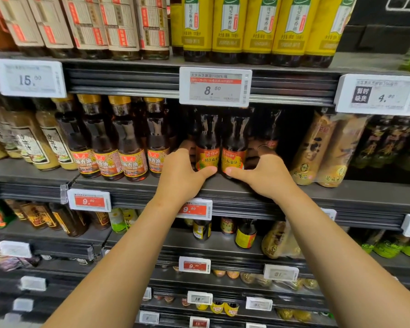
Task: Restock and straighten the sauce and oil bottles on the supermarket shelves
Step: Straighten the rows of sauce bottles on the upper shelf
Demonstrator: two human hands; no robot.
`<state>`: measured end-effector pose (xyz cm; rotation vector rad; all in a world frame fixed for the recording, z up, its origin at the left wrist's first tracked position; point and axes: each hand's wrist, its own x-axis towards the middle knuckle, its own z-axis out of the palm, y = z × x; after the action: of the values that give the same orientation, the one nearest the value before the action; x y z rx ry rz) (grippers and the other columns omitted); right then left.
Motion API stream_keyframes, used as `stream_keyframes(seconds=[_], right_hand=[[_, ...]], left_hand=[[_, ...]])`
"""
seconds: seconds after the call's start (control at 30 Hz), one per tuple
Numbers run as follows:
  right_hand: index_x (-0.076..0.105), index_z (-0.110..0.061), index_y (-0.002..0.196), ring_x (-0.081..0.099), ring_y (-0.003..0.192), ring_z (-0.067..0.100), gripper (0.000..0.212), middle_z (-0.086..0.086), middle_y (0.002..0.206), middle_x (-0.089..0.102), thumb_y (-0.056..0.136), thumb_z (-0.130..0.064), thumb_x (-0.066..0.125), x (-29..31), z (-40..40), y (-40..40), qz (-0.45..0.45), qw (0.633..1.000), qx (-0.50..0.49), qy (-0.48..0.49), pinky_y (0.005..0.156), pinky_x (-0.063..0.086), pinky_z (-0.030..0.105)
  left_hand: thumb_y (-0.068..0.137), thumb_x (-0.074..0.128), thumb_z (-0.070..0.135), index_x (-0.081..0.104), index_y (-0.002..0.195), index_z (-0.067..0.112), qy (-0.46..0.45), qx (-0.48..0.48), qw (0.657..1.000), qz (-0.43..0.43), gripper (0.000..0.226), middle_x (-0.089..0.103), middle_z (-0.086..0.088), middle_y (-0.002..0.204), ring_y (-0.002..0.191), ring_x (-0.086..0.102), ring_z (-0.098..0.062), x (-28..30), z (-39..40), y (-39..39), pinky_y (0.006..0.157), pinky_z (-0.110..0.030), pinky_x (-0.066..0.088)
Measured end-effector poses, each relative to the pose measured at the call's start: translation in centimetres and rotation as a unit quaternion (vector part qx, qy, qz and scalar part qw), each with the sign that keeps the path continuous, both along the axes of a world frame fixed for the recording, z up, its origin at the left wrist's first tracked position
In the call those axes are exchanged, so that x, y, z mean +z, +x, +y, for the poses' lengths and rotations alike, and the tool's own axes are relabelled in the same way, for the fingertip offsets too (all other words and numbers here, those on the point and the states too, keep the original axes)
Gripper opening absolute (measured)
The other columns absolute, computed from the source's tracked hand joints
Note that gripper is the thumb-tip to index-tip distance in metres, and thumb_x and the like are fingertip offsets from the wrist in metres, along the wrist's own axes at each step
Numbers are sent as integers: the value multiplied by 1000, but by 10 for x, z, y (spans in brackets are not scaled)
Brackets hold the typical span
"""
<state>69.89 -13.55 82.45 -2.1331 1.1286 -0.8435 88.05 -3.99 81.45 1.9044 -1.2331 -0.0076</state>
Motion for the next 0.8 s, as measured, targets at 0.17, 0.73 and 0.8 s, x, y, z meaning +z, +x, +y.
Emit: stream_keyframes(seconds=[0.17, 0.73, 0.8], right_hand=[[74, -21, 100, 71, 90, 17, 36, -1, 95, 77, 77, -46, 85, -2, -1, -4, 1, 1000, 19, 20, 87, 58, 45], [40, -25, 59, 42, 46, 8, 52, -9, 51, 43, 82, -53, 77, -7, 4, 9, 53, 997, -43, -26, 45, 25, 23], [39, -26, 60, 40, 45, 6, 51, -10, 49, 41, 83, -52, 77, -7, 4, 9, 51, 997, -39, -31, 44, 24, 21]], left_hand=[[79, 84, 44, 52, 97, 23, -10, -6, 1000, -9, 42, 51, 15, 75, 66, 45, 1, -3, 0, 2, 55, -14, 33], [83, 79, 41, 58, 102, 12, -19, 26, 998, -52, 41, 41, 11, 76, 77, 43, -14, -4, -1, -5, 65, -27, 33], [83, 79, 42, 55, 97, 16, -16, 27, 998, -54, 38, 37, 14, 74, 74, 40, -12, -4, 0, -5, 61, -25, 31]])
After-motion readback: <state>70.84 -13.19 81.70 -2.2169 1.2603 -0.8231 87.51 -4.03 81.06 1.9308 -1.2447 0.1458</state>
